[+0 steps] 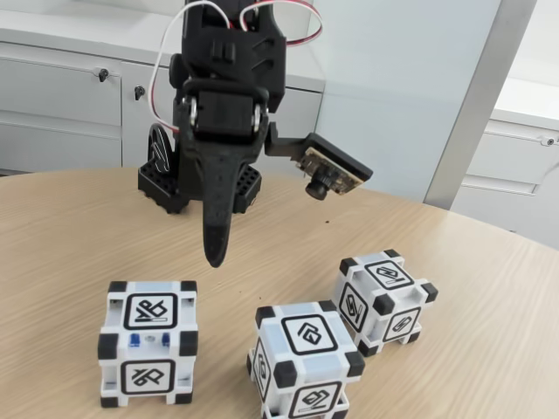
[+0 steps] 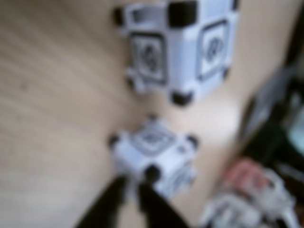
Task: Stack cubes from left to right.
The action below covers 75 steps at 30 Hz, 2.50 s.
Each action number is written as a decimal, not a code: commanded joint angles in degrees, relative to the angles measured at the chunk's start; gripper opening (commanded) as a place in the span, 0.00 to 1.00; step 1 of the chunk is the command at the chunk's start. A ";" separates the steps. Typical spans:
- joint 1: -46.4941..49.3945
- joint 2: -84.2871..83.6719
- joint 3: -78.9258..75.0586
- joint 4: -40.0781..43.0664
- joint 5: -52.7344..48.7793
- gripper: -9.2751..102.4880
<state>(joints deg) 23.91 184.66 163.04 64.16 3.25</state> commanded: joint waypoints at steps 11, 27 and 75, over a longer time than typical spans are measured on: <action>0.53 3.25 -0.44 2.02 -2.55 0.08; 0.53 3.25 -0.35 2.02 -1.76 0.08; -29.44 -50.98 -56.16 19.07 16.26 0.31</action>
<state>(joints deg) -1.32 134.21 109.95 82.62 14.24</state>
